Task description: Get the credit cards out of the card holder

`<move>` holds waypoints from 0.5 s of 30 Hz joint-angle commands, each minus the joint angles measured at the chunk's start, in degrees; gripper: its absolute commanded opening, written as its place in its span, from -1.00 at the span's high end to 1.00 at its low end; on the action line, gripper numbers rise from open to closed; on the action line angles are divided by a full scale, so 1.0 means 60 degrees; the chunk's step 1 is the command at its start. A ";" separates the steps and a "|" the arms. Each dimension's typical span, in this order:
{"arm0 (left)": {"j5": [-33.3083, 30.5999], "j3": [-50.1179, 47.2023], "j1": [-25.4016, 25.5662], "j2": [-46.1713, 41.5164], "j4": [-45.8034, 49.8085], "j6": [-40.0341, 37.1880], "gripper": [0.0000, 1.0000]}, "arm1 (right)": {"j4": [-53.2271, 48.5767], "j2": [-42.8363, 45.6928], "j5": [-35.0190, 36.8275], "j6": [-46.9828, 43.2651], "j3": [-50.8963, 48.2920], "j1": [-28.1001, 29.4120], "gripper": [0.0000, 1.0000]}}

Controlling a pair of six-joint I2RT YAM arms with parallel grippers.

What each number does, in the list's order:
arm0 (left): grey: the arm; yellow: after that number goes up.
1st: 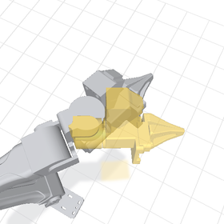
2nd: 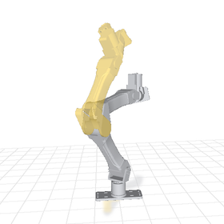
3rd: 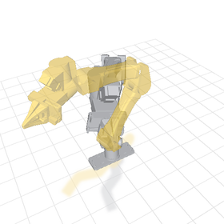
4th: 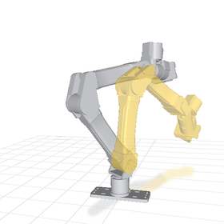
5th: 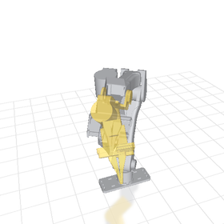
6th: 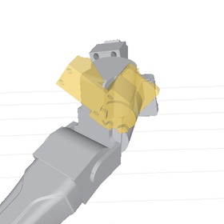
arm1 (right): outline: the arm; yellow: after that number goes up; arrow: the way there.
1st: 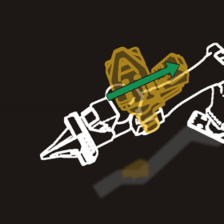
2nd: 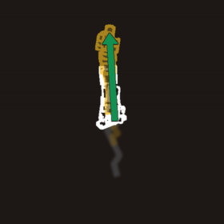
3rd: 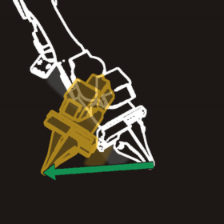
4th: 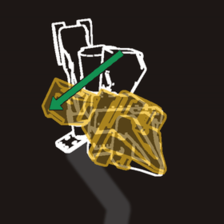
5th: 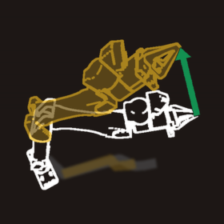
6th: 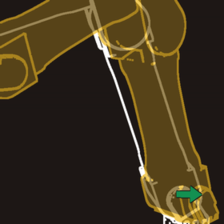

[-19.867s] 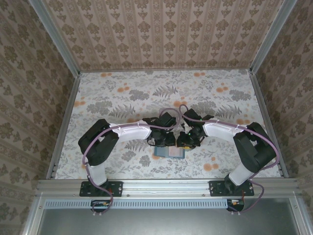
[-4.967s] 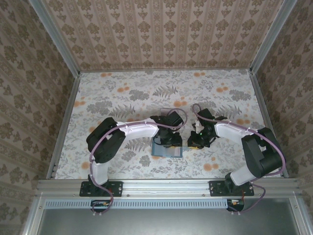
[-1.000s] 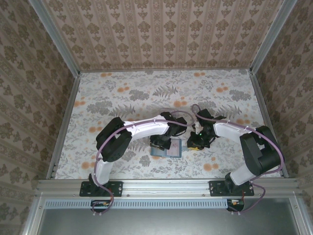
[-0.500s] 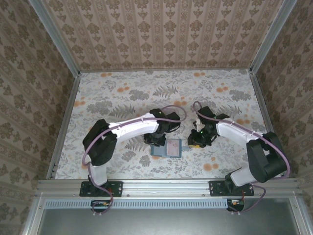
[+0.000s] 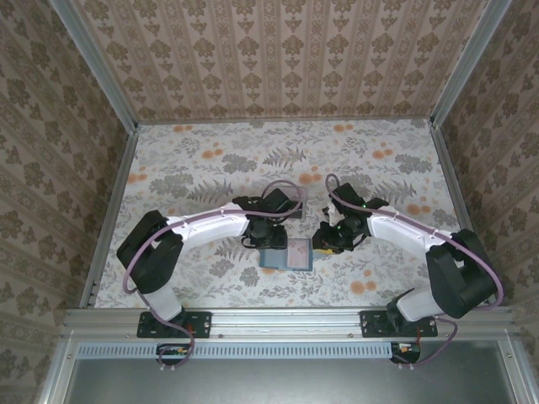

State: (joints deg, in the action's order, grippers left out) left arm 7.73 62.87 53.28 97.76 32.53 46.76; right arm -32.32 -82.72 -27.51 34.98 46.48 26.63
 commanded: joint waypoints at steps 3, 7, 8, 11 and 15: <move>0.1373 -0.0449 -0.0161 -0.0038 -0.1845 0.0279 0.38 | 0.0910 -0.0510 -0.0406 0.0638 0.0083 0.0310 0.52; 0.2000 -0.0764 -0.0314 0.0148 -0.2624 0.0507 0.54 | 0.1323 -0.0875 -0.0506 0.0845 0.0105 0.0523 0.53; 0.2089 -0.0820 -0.0347 0.0197 -0.2729 0.0550 0.54 | 0.1363 -0.0961 -0.0498 0.0861 0.0117 0.0552 0.53; 0.2268 -0.0876 -0.0397 0.0354 -0.2846 0.0575 0.53 | 0.1523 -0.1188 -0.0491 0.0921 0.0116 0.0628 0.53; 0.2453 -0.0973 -0.0442 0.0522 -0.2946 0.0585 0.54 | 0.1599 -0.1455 -0.0484 0.0937 0.0215 0.0716 0.54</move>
State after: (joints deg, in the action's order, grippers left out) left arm 19.86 57.87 50.94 99.81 16.51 49.43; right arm -23.79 -90.43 -29.19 39.51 46.50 30.37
